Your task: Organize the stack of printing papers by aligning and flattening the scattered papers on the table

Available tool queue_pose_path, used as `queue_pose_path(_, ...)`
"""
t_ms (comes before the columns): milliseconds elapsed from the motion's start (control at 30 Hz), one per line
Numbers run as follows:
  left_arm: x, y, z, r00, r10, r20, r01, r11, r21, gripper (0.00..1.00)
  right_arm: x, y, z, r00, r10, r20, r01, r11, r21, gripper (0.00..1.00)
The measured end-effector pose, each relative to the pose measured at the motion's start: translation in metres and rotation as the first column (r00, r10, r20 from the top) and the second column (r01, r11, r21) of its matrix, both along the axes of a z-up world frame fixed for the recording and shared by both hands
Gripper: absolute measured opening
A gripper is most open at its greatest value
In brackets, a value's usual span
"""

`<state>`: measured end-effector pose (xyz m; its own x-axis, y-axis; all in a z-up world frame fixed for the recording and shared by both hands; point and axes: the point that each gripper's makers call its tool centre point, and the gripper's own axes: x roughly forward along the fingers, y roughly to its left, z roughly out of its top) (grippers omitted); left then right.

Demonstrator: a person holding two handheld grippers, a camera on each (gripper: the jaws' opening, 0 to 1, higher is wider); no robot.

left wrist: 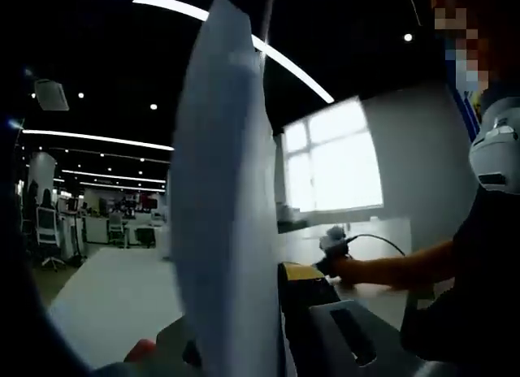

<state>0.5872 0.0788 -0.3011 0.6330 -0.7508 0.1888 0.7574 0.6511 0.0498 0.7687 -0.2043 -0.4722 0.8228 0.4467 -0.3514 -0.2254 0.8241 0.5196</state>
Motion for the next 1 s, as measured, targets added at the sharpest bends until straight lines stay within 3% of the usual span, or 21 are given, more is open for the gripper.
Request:
queue_pose_path(300,0.001,0.003,0.000,1.000,0.005,-0.001,-0.005,1.000,-0.003,0.06,-0.011,0.005,0.014,0.999,0.018,0.043,-0.019,0.999,0.032,0.00)
queue_pose_path(400,0.001,0.003,0.001,1.000,0.007,0.002,-0.007,1.000,0.001,0.06,-0.013,0.007,0.028,0.996,0.030,0.085,-0.030,1.000,0.001,0.00)
queue_pose_path(700,0.001,0.003,0.003,1.000,0.012,0.007,-0.012,1.000,0.009,0.06,-0.016,0.005,0.084,0.974,0.089,0.207,-0.048,0.980,-0.191,0.00)
queue_pose_path(833,0.000,0.004,0.003,1.000,0.012,0.007,-0.012,1.000,0.008,0.06,-0.014,-0.003,0.109,0.962,0.128,0.240,-0.048,0.948,-0.315,0.00)
queue_pose_path(1000,-0.001,0.004,0.005,1.000,0.014,0.010,-0.014,1.000,0.009,0.06,-0.020,-0.007,0.146,0.943,0.175,0.285,-0.042,0.908,-0.418,0.00)
